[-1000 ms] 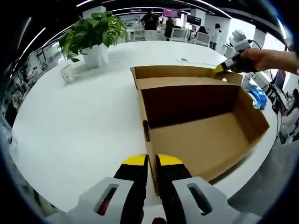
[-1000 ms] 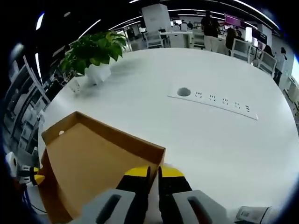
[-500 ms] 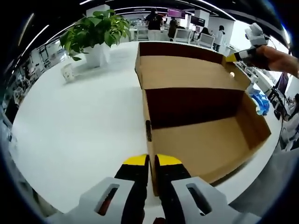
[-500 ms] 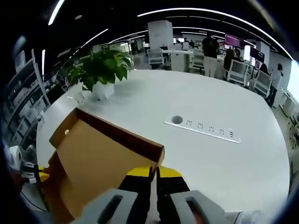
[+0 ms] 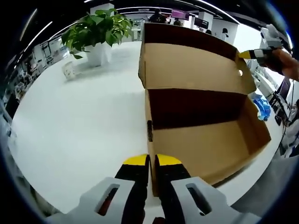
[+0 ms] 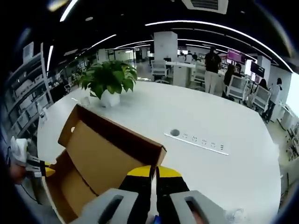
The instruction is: Operate the shoe box by opening the lid, removing the specified soft item, and placing it in the target area until the item is outside and the box remains undamaged.
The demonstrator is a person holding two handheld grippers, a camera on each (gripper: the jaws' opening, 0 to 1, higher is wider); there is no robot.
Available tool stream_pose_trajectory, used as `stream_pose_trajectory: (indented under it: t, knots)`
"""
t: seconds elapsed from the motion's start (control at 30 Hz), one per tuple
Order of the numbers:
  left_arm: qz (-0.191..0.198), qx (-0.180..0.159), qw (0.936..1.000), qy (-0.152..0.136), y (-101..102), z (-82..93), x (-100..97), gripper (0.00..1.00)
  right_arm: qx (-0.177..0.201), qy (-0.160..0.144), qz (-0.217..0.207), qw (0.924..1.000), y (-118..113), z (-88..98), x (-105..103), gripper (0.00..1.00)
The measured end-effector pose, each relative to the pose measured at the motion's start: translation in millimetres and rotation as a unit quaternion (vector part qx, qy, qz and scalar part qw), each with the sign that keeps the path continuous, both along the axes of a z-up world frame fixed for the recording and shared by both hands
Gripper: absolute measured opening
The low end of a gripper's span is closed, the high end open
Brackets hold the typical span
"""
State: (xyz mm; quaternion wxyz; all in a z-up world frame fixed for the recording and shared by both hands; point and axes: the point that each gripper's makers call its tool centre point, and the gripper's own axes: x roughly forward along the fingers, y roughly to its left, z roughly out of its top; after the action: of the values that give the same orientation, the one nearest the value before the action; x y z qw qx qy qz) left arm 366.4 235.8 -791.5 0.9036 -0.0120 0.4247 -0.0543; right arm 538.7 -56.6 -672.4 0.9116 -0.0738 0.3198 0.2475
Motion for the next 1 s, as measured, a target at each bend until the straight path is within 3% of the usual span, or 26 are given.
stream_pose_trajectory:
  t: [0.2,0.53,1.0]
  knots:
    - [0.014,-0.004,0.9999,0.001,1,-0.1,0.5,0.03,-0.002,-0.019,0.006,0.9998,0,7.2,-1,0.0]
    - [0.035,-0.008,0.9994,0.002,-2,0.0,0.5,0.03,0.006,-0.057,0.01,0.9983,6,29.5,-25,0.0]
    - [0.048,-0.019,0.9987,0.002,-2,-1.5,-1.6,0.03,0.025,-0.086,0.003,0.9959,4,36.6,-60,0.0]
